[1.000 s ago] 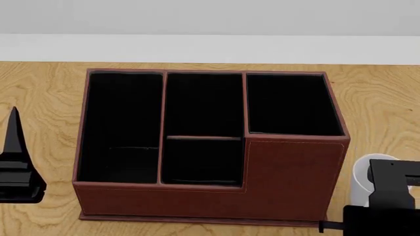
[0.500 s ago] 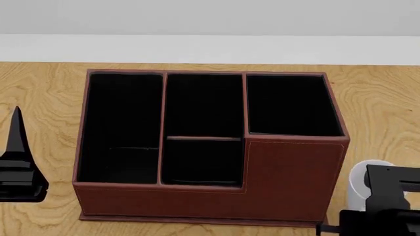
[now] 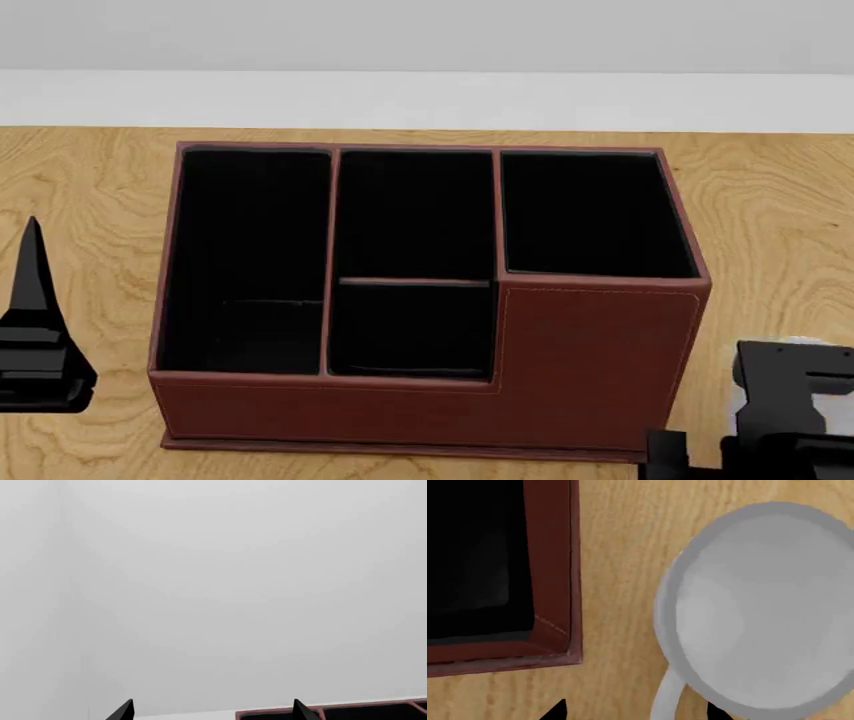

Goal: Pick up the white mug and place it to the right of the caddy.

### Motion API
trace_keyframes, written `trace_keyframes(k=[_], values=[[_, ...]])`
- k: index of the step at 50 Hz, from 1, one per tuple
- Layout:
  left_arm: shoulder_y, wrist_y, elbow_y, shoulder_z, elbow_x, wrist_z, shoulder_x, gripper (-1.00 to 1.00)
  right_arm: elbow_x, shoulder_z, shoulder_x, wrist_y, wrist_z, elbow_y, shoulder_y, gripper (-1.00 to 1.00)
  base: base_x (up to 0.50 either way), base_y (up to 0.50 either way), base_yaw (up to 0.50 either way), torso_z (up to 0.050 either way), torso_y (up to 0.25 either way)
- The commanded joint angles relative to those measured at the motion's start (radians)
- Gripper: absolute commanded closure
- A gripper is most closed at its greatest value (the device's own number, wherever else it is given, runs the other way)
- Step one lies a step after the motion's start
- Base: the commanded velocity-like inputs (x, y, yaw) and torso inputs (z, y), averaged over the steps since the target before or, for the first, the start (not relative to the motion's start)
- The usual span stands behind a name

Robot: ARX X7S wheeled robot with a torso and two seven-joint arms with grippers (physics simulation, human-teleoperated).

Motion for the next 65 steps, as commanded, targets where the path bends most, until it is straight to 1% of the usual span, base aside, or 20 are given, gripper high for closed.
trace_keyframes(k=[1, 13, 15, 32, 50, 65], values=[[0.003, 0.005, 0.002, -0.003, -0.004, -0.001, -0.003, -1.0, -0.01, 0.033, 0.044, 0.027, 0.058, -0.103, -0.026, -1.0, 0.0, 0.0, 0.0, 0.0, 0.0], [0.003, 0.013, 0.003, -0.001, -0.007, 0.0, -0.005, -1.0, 0.07, 0.085, 0.149, 0.089, 0.182, -0.351, -0.078, -1.0, 0.0, 0.0, 0.0, 0.0, 0.0], [0.005, 0.013, 0.009, -0.004, -0.011, -0.002, -0.007, -1.0, 0.102, 0.104, 0.186, 0.109, 0.229, -0.442, -0.098, -1.0, 0.0, 0.0, 0.0, 0.0, 0.0], [0.006, 0.011, 0.032, -0.011, -0.026, -0.011, -0.015, -1.0, 0.238, 0.189, 0.328, 0.161, 0.389, -0.76, -0.163, -1.0, 0.0, 0.0, 0.0, 0.0, 0.0], [-0.008, -0.004, 0.049, -0.009, -0.039, -0.024, -0.018, -1.0, 0.362, 0.275, 0.461, 0.148, 0.51, -1.007, -0.233, -1.0, 0.0, 0.0, 0.0, 0.0, 0.0], [-0.016, -0.013, 0.062, -0.003, -0.046, -0.034, -0.02, -1.0, 0.442, 0.344, 0.566, 0.078, 0.552, -1.148, -0.319, -1.0, 0.0, 0.0, 0.0, 0.0, 0.0]])
